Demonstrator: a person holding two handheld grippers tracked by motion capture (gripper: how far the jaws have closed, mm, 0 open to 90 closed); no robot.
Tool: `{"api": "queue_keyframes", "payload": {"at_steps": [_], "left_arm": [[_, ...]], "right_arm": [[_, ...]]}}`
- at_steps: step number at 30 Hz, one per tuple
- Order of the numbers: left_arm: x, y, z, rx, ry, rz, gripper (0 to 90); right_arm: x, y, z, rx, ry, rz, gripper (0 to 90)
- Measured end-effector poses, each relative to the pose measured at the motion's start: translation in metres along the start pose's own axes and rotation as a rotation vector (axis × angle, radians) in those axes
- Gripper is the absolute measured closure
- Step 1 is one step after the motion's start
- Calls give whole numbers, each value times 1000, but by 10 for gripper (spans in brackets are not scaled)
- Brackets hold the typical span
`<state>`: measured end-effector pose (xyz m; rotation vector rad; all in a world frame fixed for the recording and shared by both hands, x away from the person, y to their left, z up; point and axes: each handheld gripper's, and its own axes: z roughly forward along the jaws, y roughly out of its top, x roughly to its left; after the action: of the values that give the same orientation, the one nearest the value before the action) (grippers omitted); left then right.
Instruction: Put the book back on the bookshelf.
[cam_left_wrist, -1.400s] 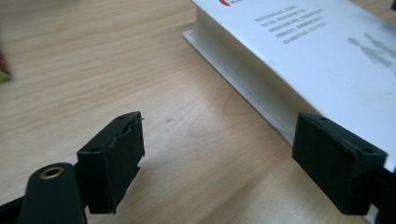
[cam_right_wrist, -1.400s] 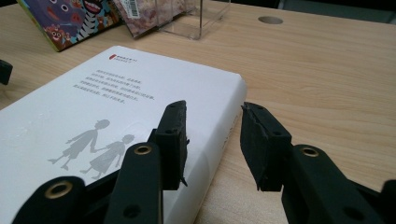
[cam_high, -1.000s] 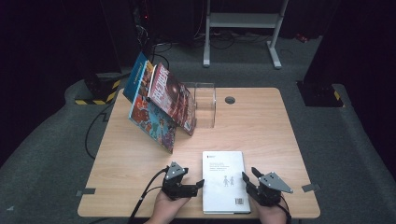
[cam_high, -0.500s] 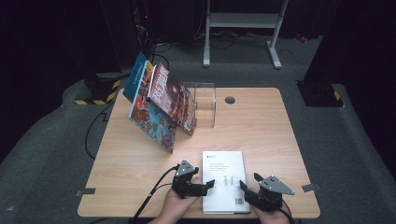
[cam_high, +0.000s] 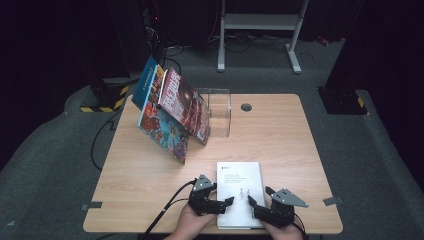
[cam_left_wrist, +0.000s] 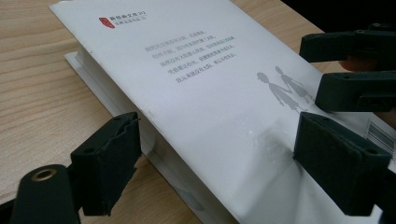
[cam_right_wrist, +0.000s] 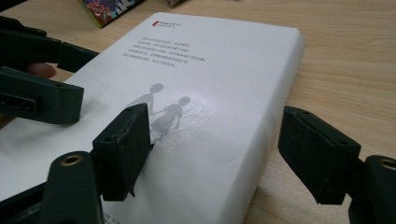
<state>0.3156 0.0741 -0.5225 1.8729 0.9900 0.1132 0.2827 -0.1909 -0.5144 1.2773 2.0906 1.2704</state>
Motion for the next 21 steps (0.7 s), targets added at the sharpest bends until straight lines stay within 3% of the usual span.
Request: {"api": "queue_keyframes", "payload": {"at_steps": [5, 11, 21], "left_arm": [[-1, -1, 0, 2, -13, 18, 151], [-1, -2, 1, 0, -28, 12, 151], [1, -1, 0, 12, -38, -1, 151]], "right_arm": [[-1, 0, 2, 4, 27, 22, 254], [-5, 1, 4, 28, 50, 72, 242], [-2, 4, 5, 46, 31, 75, 231]]}}
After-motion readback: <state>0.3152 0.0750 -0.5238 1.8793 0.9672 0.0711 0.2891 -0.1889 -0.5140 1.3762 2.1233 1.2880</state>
